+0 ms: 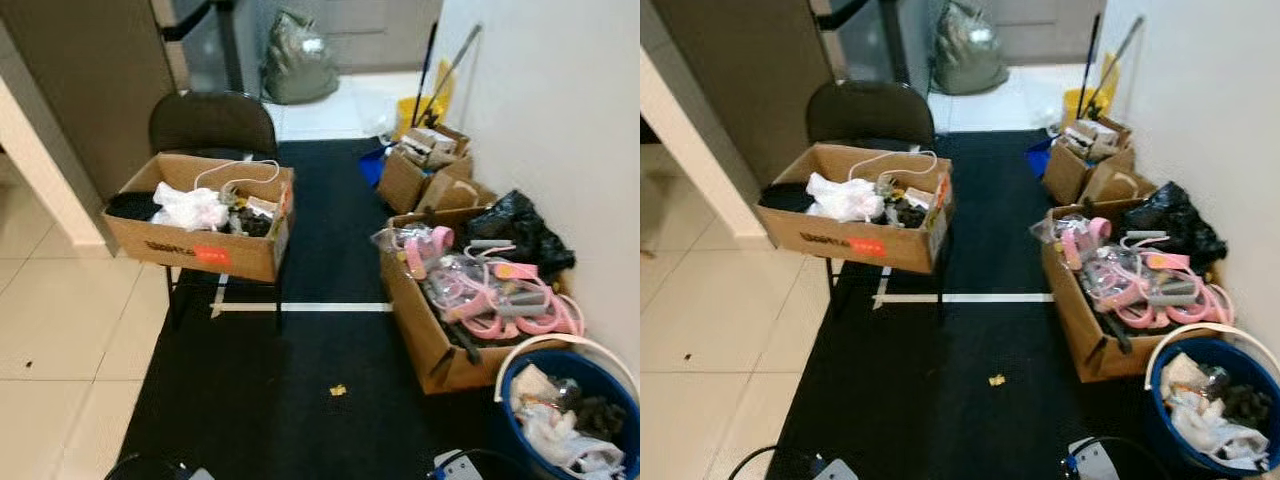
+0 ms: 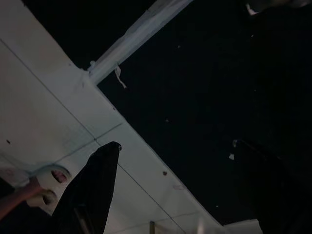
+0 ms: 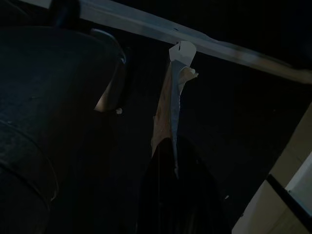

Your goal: Picking trash to rubbish bin

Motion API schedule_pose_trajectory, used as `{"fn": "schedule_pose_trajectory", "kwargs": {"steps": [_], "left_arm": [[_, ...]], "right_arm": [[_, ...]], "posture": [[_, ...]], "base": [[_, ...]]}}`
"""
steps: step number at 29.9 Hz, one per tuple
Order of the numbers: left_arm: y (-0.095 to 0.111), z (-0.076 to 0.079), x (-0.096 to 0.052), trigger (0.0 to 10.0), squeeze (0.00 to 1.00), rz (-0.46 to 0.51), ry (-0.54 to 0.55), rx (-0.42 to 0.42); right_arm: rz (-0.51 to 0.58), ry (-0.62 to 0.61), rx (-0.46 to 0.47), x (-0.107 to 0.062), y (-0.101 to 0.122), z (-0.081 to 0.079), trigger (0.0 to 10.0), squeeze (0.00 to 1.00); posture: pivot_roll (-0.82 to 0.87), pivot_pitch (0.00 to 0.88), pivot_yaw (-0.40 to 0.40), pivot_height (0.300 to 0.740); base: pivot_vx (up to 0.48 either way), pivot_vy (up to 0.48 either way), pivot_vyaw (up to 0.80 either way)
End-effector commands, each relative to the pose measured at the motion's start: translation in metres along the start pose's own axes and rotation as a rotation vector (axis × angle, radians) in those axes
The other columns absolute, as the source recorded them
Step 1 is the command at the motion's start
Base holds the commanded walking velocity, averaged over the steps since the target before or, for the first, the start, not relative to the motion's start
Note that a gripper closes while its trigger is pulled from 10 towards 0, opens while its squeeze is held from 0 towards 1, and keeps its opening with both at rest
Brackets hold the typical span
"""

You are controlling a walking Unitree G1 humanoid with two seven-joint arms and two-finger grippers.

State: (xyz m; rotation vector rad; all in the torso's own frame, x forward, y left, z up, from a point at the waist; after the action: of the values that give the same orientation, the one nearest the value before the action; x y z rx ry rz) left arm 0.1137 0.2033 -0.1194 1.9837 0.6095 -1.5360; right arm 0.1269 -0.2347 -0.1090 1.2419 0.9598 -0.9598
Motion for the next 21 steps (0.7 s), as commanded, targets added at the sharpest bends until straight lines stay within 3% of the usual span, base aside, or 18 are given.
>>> {"fn": "schedule_pose_trajectory", "kwargs": {"steps": [1, 5, 10, 14, 16, 18, 19, 20, 21], "left_arm": [[-0.002, -0.002, 0.000, 10.0, 0.00, -0.004, 0.004, -0.008], [-0.001, -0.001, 0.000, 10.0, 0.00, -0.003, -0.001, -0.011], [0.000, 0.001, 0.000, 10.0, 0.00, 0.001, -0.012, -0.023], [0.001, 0.002, 0.000, 10.0, 0.00, 0.002, -0.013, -0.025], [0.000, 0.001, 0.000, 10.0, 0.00, 0.000, -0.013, -0.027], [0.000, 0.001, 0.000, 10.0, 0.00, -0.001, -0.012, -0.027], [-0.001, 0.001, 0.000, 10.0, 0.00, -0.004, -0.014, -0.024], [-0.001, 0.001, 0.000, 10.0, 0.00, -0.004, -0.014, -0.024], [-0.001, 0.001, 0.000, 10.0, 0.00, -0.005, -0.014, -0.023]], "right_arm": [[-0.020, 0.038, 0.006, 0.001, -0.007, -0.012, 10.0, 0.00], [-0.004, 0.031, 0.021, 0.001, -0.005, -0.011, 10.0, 0.00], [0.041, 0.004, 0.075, 0.001, -0.003, -0.010, 10.0, 0.00], [0.110, -0.054, 0.162, 0.001, 0.000, -0.006, 10.0, 0.00], [0.205, -0.127, 0.267, -0.001, 0.004, -0.002, 10.0, 0.00], [0.237, -0.152, 0.285, -0.002, 0.005, 0.000, 10.0, 0.00], [0.330, -0.191, 0.322, -0.006, 0.016, 0.006, 10.0, 0.00], [0.330, -0.191, 0.322, -0.006, 0.016, 0.006, 10.0, 0.00], [0.421, -0.209, 0.319, -0.012, 0.047, 0.026, 10.0, 0.00]], "posture": [[-0.03, 0.060, 0.066, 0.740], [-0.03, 0.059, 0.067, 0.740], [-0.03, 0.059, 0.067, 0.740], [-0.03, 0.060, 0.065, 0.740], [-0.03, 0.060, 0.065, 0.740], [-0.03, 0.060, 0.065, 0.740], [-0.03, 0.060, 0.065, 0.740], [-0.03, 0.060, 0.065, 0.740], [-0.03, 0.060, 0.065, 0.740]], "base": [[0.000, 0.000, 0.73], [0.000, 0.000, 0.64], [0.200, 0.000, 0.00], [0.459, 0.000, 0.00], [0.472, 0.000, 0.00], [0.472, 0.000, 0.00], [0.472, 0.000, 0.00], [0.472, 0.000, 0.00], [0.472, 0.000, 0.00]]}}
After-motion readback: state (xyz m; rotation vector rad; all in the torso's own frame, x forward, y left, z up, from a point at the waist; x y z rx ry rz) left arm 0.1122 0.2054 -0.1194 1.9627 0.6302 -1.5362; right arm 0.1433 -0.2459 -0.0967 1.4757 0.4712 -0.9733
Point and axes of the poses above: a point about 5 cm out from each wrist's last joint towards the gripper, its own x axis pointing out of the wrist towards the gripper, its own y axis along the axis of the wrist's last joint, z = x × y, the point moved 1 cm from there along x, pointing out of the wrist towards the gripper, and after that the axes turned 13 degrees about x, right-handed, at the moved point
